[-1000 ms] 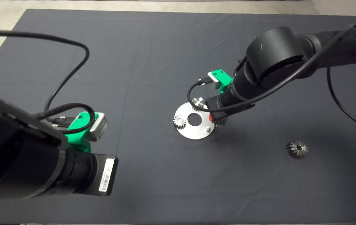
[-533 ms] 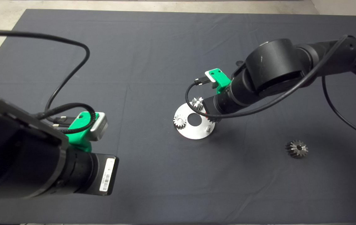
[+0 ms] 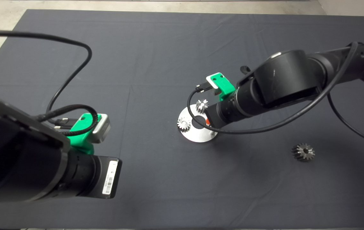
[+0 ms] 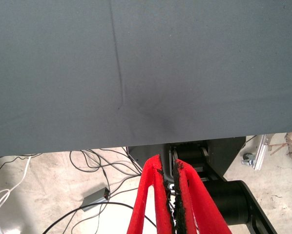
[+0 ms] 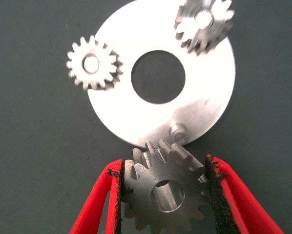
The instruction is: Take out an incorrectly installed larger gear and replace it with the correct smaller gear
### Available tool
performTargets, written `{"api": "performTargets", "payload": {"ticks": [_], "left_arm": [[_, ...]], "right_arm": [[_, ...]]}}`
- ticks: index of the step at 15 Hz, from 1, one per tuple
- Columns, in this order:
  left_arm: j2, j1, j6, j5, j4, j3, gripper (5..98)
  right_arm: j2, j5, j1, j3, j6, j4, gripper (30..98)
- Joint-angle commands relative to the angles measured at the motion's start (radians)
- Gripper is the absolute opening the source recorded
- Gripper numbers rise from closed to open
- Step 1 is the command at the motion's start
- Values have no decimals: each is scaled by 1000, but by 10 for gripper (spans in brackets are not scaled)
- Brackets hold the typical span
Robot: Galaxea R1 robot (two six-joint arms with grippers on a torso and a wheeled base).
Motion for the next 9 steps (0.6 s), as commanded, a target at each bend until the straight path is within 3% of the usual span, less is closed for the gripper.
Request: {"api": "performTargets", "payload": {"ticks": [1,9], "left_arm": [[1,-17,-12,70,13,-5,52],[1,-17,-12,70,24,-5,53]], "right_arm": [[-20,-60,-22,-9,2,-68,356],[-5,-66,-22,-20,-7,-92,355]]}}
